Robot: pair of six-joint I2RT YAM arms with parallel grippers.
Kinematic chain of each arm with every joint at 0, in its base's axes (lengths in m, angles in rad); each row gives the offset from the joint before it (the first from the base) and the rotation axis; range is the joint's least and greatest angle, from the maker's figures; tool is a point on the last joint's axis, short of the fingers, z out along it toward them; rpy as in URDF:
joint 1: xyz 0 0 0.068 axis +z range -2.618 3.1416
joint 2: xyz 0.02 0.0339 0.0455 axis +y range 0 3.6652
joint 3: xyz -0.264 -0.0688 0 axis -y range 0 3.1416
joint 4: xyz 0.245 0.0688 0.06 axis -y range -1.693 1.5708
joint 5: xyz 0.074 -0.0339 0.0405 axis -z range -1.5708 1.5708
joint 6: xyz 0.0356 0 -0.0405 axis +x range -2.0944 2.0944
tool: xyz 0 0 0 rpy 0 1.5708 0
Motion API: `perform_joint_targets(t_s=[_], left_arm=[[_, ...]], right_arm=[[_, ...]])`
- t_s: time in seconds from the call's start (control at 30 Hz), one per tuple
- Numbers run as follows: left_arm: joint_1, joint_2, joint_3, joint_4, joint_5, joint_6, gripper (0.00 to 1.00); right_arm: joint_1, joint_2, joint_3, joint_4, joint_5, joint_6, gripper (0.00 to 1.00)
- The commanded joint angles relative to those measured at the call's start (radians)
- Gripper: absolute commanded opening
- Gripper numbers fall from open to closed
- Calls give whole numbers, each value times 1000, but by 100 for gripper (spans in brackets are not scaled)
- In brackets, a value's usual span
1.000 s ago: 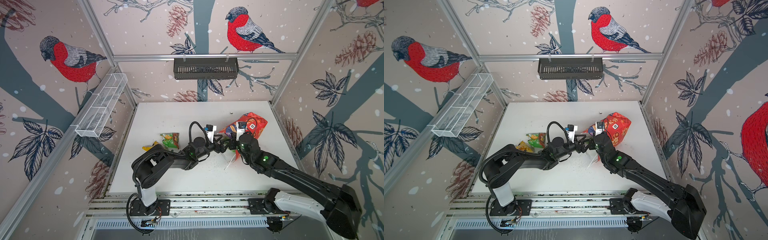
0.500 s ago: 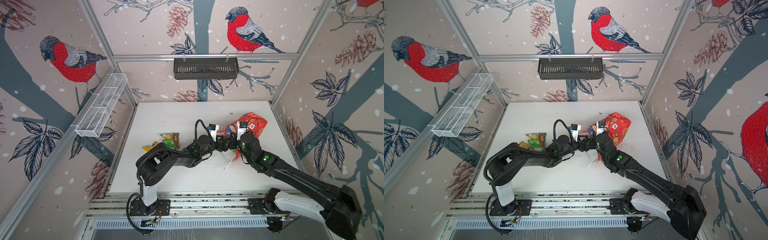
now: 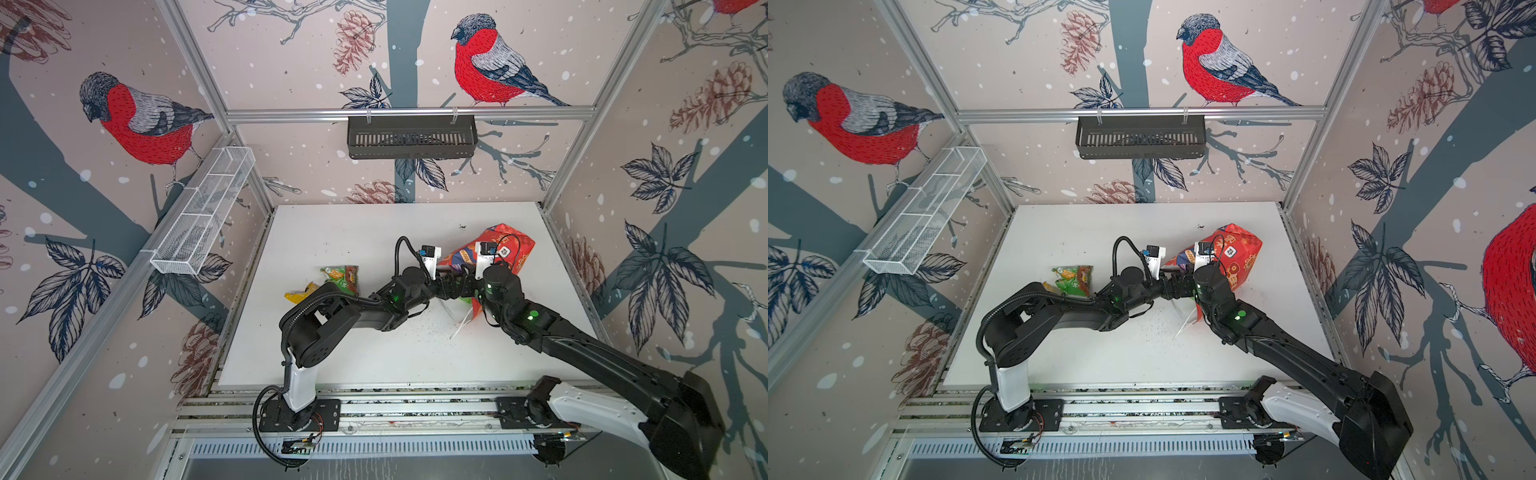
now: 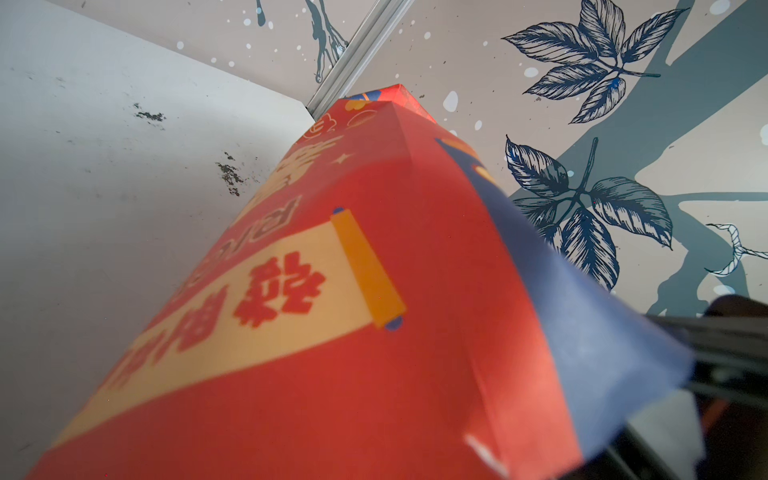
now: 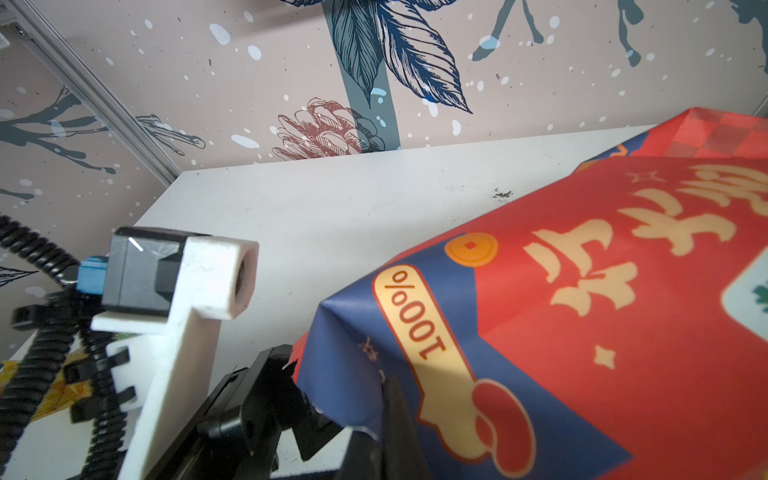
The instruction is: Take the snacks out of the paper bag
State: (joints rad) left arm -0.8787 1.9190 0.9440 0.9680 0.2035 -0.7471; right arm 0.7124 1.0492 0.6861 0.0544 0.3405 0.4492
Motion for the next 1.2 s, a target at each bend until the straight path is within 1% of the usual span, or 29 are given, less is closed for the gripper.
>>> perform_joint_targets(t_s=[0.0,0.13,0.37,0.5,0.6,0.73,1.1,1.17], left_arm=[[-2,12,13,43,2,-36,83],[-2,27,28,59,3,-53,79],[-2,56,49,78,2,-100,72],[-2,75,48,100,4,-120,64],[-2,74,76,88,-3,-114,59],[-2,62,76,57,-39,-106,56],[-2,78,126,-22,-56,-101,46],[-2,82,133,-31,-56,-100,37]], right_arm=[[-9,5,-3,34,-39,31,0],[-26,1,-13,48,-76,45,0],[-37,-11,-19,48,-84,48,0],[-44,-12,-21,53,-93,48,0],[-50,-12,-21,55,-105,52,0],[-59,-11,-22,63,-124,58,0],[-62,-7,-20,68,-136,60,0],[-62,-6,-22,68,-135,61,0]])
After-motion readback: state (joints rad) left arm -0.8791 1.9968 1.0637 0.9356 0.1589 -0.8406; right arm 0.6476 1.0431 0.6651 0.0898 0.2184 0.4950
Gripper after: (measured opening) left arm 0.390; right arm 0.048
